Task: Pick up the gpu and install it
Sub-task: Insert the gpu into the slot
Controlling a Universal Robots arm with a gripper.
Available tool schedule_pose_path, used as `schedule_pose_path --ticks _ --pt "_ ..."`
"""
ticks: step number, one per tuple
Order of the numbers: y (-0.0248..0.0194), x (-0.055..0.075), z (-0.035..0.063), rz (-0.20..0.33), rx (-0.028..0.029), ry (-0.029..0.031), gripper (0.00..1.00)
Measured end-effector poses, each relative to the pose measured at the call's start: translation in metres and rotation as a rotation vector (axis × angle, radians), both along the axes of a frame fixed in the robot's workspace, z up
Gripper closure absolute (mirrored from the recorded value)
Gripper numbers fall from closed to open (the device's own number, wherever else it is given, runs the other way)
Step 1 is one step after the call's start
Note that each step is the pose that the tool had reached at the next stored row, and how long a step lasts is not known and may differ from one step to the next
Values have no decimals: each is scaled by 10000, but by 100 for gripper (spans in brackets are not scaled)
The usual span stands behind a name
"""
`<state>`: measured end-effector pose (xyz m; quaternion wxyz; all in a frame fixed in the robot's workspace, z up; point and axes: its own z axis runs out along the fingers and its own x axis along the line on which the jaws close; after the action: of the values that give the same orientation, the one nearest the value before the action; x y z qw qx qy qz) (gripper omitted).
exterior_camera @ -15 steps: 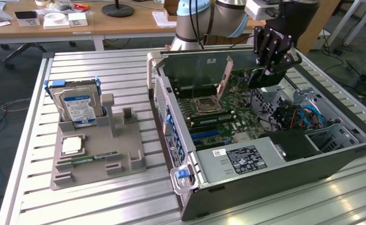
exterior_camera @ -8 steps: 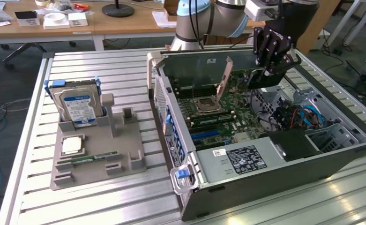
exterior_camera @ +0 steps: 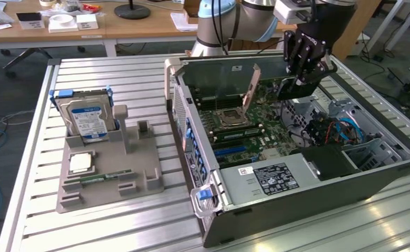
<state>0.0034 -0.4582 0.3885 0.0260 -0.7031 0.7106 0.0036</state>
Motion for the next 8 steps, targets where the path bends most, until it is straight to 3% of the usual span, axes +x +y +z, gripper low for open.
schedule_pose_path --ticks 8 --pt "0 0 -4 0 2 0 73"
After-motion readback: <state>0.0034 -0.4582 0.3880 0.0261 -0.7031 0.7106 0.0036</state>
